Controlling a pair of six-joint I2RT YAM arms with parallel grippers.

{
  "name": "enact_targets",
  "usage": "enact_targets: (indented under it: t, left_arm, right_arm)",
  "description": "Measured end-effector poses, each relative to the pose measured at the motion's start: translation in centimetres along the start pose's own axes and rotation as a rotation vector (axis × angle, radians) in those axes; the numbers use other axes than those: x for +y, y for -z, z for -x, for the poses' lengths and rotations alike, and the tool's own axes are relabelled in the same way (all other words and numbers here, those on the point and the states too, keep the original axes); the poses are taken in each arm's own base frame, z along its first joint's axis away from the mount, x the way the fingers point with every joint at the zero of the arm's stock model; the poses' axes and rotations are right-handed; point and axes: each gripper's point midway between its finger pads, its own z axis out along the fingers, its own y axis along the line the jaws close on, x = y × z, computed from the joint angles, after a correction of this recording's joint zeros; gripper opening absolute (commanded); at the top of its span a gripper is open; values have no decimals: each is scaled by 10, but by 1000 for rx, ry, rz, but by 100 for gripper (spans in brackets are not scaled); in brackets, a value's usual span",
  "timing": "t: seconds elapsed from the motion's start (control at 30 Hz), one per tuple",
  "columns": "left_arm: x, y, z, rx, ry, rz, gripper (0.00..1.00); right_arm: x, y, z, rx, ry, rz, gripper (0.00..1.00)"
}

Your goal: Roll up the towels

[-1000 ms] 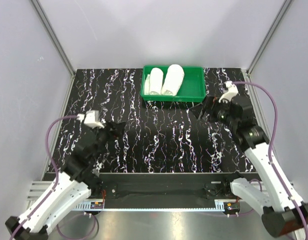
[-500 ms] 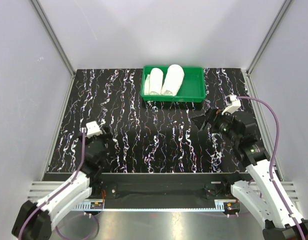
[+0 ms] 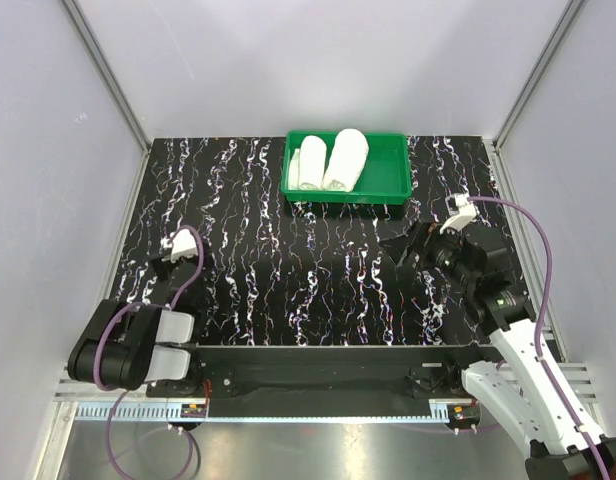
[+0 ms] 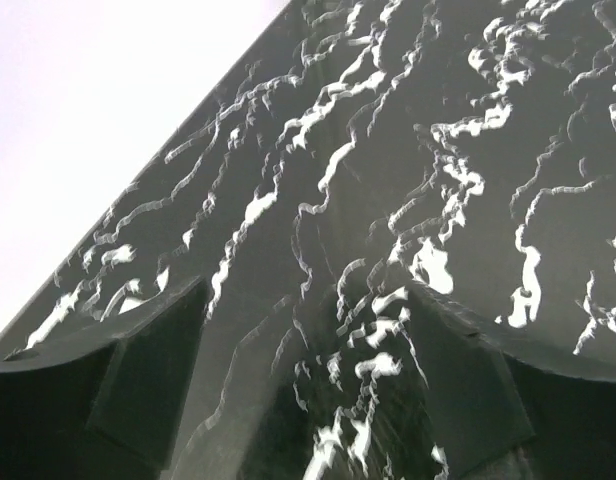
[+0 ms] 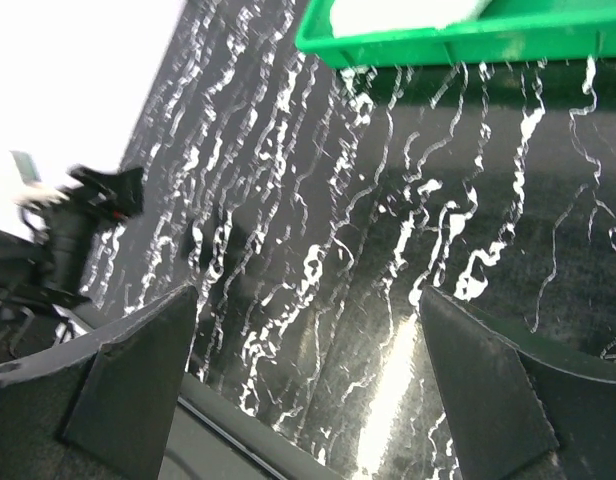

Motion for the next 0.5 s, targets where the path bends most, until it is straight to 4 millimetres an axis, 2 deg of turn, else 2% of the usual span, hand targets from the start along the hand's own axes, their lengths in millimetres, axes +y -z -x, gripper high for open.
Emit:
enact_targets:
  t: [0.13, 0.2, 0.3, 0.4, 0.5]
  left_arm:
    - [-6, -12, 6, -9, 9, -61, 99]
    - [-13, -18, 16, -31, 22, -94, 99]
    - [-21, -23, 25, -47, 33, -126, 99]
    - [-22, -23, 23, -40, 33, -138, 99]
    - [-23, -23, 21, -32, 32, -144, 99]
  right_arm:
    - [-12, -7, -13, 35, -10, -35, 100]
    - [-21, -12, -16, 46, -22, -73, 100]
    - [-42, -20, -15, 30, -56, -179, 100]
    - [-63, -30, -14, 15, -83, -275, 100]
    - [-73, -41, -20, 38, -98, -311, 100]
